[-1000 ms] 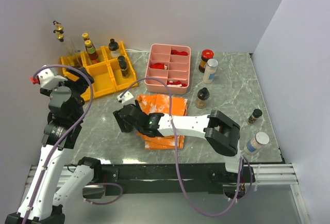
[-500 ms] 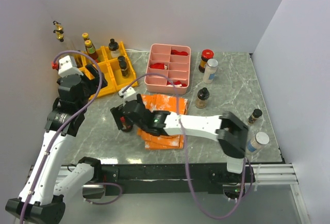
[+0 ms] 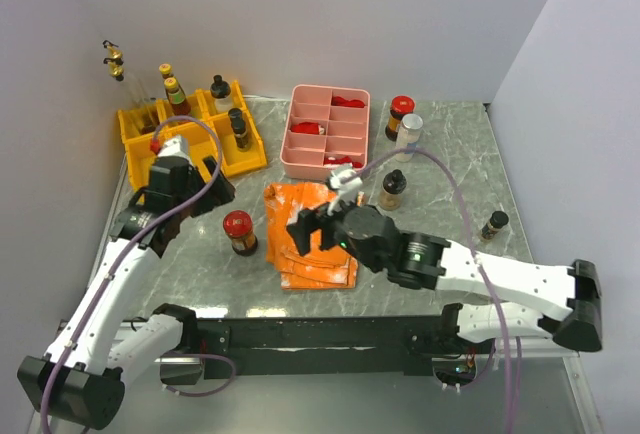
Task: Organize the condiment bottles
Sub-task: Place the bottle at the center of the board, then pick up the bottle from the center of the board.
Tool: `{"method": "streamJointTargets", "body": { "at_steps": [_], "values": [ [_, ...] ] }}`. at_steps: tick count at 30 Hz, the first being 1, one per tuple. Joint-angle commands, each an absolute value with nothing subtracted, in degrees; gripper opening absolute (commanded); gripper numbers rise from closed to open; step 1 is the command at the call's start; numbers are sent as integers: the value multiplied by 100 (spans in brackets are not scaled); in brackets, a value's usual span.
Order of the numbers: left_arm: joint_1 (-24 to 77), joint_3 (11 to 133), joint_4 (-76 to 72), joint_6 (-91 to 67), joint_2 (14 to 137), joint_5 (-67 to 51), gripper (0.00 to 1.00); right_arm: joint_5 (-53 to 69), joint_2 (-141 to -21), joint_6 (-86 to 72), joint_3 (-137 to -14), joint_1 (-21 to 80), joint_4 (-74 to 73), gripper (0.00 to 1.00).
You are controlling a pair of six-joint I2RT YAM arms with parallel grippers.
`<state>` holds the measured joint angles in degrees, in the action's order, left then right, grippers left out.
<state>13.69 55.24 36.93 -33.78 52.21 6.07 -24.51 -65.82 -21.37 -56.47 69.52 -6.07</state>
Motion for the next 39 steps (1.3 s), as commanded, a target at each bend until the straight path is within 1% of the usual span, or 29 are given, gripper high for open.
{"method": "streamJointTargets", "body": {
  "at_steps": [1,2,3,4,6,16,20,21,23,29,36,39],
  "values": [
    [1983,5229,3673,-4077,5220,579,94,-2760,-5716,-2259,-5055,6970,-650,100],
    [2178,5273,3743,-4165,5369,737,94,-2786,-5591,-2276,-4967,6970,-650,100],
    [2362,5291,3814,-4340,5448,1156,94,-2812,-5468,-2285,-4818,6970,-659,100],
    [2669,5308,3875,-4437,5536,1317,95,-2847,-5258,-2294,-4764,6978,-685,100],
    [2908,5256,3964,-4666,5756,1528,96,-2900,-4968,-2294,-4632,6970,-747,100],
    [3401,5247,4333,-5010,6609,2293,100,-3128,-3991,-2250,-4193,6970,-975,100],
    [3542,5606,4622,-4975,6601,2610,99,-3173,-3815,-2232,-4113,6970,-1002,100],
    [3585,5703,4745,-4949,6574,2671,97,-3173,-3771,-2232,-4105,6970,-1011,100],
    [3595,5941,4825,-4913,6452,2777,96,-3164,-3735,-2232,-4105,6970,-1002,100],
    [3595,5810,5001,-5071,6214,3006,96,-3147,-3726,-2232,-4096,6961,-1019,100],
    [3595,5248,4571,-5203,6539,2593,99,-3059,-3700,-2259,-4078,6970,-1002,100],
    [3595,5098,4421,-5229,6671,2505,95,-3102,-3683,-2241,-4113,6970,-1054,100]
  ]
}}
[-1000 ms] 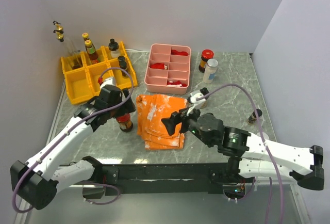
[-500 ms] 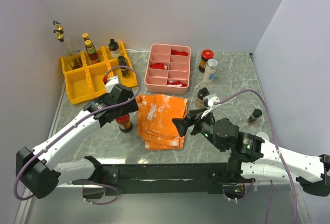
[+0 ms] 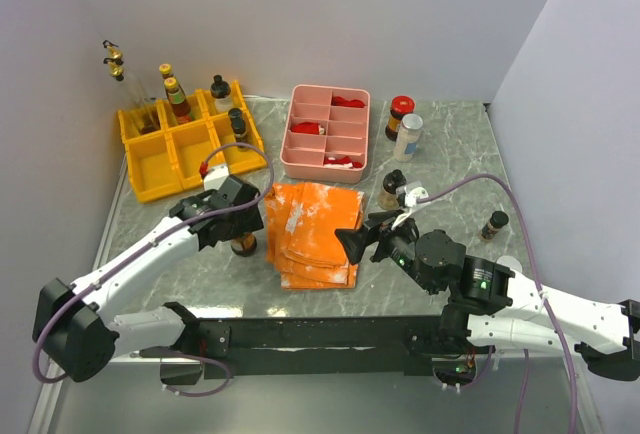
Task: Organize the condiment bottles
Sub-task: Pick up the bottle from the center of the board.
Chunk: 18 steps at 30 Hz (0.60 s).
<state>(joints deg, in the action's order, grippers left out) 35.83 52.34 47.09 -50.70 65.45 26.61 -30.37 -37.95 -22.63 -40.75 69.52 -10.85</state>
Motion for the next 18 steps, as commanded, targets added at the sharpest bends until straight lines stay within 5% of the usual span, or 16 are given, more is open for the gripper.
{"method": "streamJointTargets", "body": {
  "at_steps": [1,4,8,12,18],
  "values": [
    [3595,5072,4412,-5238,6741,2514,94,-3120,-3665,-2241,-4113,6970,-1055,100],
    [3595,5089,4342,-5186,6776,2479,81,-3120,-3595,-2267,-4078,6970,-1081,100],
    [3595,5308,4438,-5124,6662,2697,35,-3068,-3498,-2285,-4043,6970,-1046,100],
    [3551,5974,4649,-4808,6513,3145,1,-3006,-3463,-2285,-4113,6970,-1133,100],
    [2252,6845,4501,-3904,6548,2902,1,-2953,-3305,-2294,-4087,6970,-1116,100]
  ]
}}
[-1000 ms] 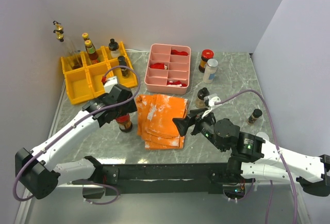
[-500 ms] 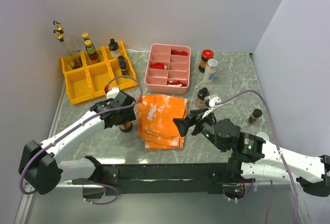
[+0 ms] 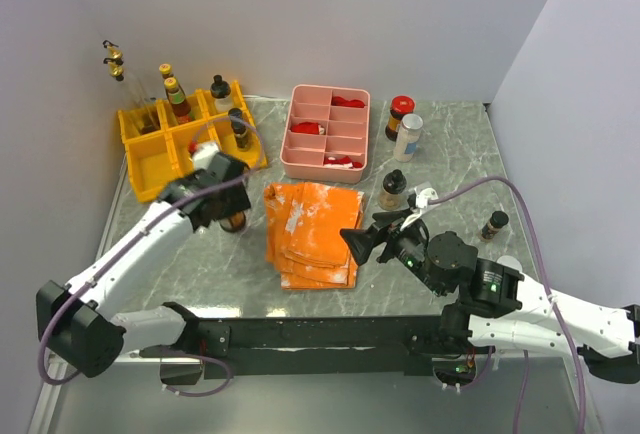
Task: Organize the condiment bottles
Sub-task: Pick up the bottle from the center of the board, then place the bottle in the storage box.
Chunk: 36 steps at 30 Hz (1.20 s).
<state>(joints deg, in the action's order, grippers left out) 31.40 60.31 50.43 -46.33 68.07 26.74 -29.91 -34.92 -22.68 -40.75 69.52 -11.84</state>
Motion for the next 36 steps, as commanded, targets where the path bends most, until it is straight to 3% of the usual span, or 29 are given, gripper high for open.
{"method": "streamJointTargets", "body": {
  "at_steps": [1,5,11,20,31,34,36],
  "values": [
    [2015,6925,4396,-3772,6565,2831,1,-2944,-3287,-2303,-4061,6970,-1099,100],
    [742,7312,4000,-3218,6820,2725,1,-2918,-3208,-2285,-4034,6970,-1072,100],
    [-402,8059,3411,-2927,7575,2215,1,-2821,-3208,-2197,-4087,6970,-1020,100],
    [-1238,8796,2698,-2382,8972,1662,1,-3146,-3305,-1978,-4122,6978,-1064,100],
    [-1433,9378,2330,-2110,10397,1354,1,-2962,-3515,-1916,-4228,6961,-835,100],
    [-1433,9387,2215,-2057,10573,1284,11,-3058,-3559,-1890,-4210,6970,-809,100],
    [-1433,9378,2171,-2057,10695,1274,23,-3076,-3586,-1890,-4210,6952,-800,100]
  ]
}}
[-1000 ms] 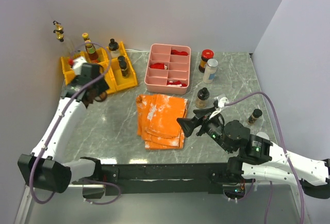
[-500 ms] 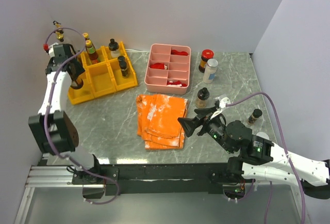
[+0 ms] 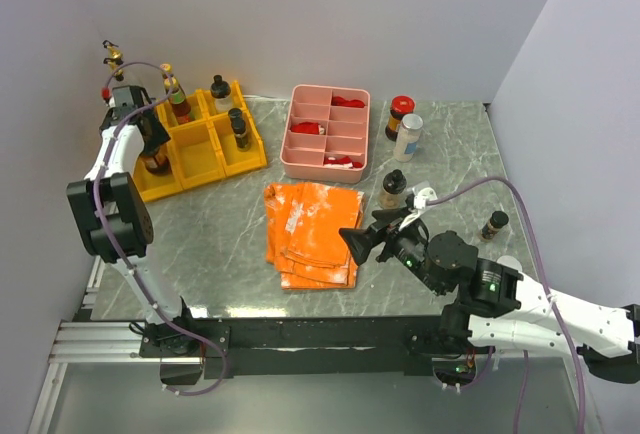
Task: Organize the condiment bottles
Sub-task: Place the bottle in the storage box.
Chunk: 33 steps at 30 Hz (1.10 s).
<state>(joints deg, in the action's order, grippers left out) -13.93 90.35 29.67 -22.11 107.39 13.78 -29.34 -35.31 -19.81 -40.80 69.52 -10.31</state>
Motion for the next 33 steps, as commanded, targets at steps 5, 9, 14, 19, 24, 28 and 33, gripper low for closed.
{"method": "streamJointTargets", "body": {
  "at_steps": [5,9,14,19,24,28,33],
  "values": [
    [-1433,9588,2373,-1987,10977,1354,59,-3085,-3665,-1898,-4262,6952,-834,100],
    [-1433,9764,2566,-1977,11013,1687,75,-3234,-3700,-1916,-4298,6952,-940,100],
    [-1433,9774,2794,-2056,10592,1705,96,-3366,-3797,-2056,-4350,6952,-1072,100],
    [-1424,9659,3032,-2258,10082,1399,96,-3672,-4007,-2092,-4456,6952,-1204,100],
    [-1108,9212,3120,-2215,9258,994,97,-3833,-4473,-2118,-4789,6356,-1590,100],
    [-590,8676,2849,-2084,8544,853,96,-3481,-4912,-2250,-4974,5302,-1889,100],
    [280,8280,2602,-1995,7762,484,96,-3271,-5211,-2109,-5071,4161,-1968,100]
  ]
}}
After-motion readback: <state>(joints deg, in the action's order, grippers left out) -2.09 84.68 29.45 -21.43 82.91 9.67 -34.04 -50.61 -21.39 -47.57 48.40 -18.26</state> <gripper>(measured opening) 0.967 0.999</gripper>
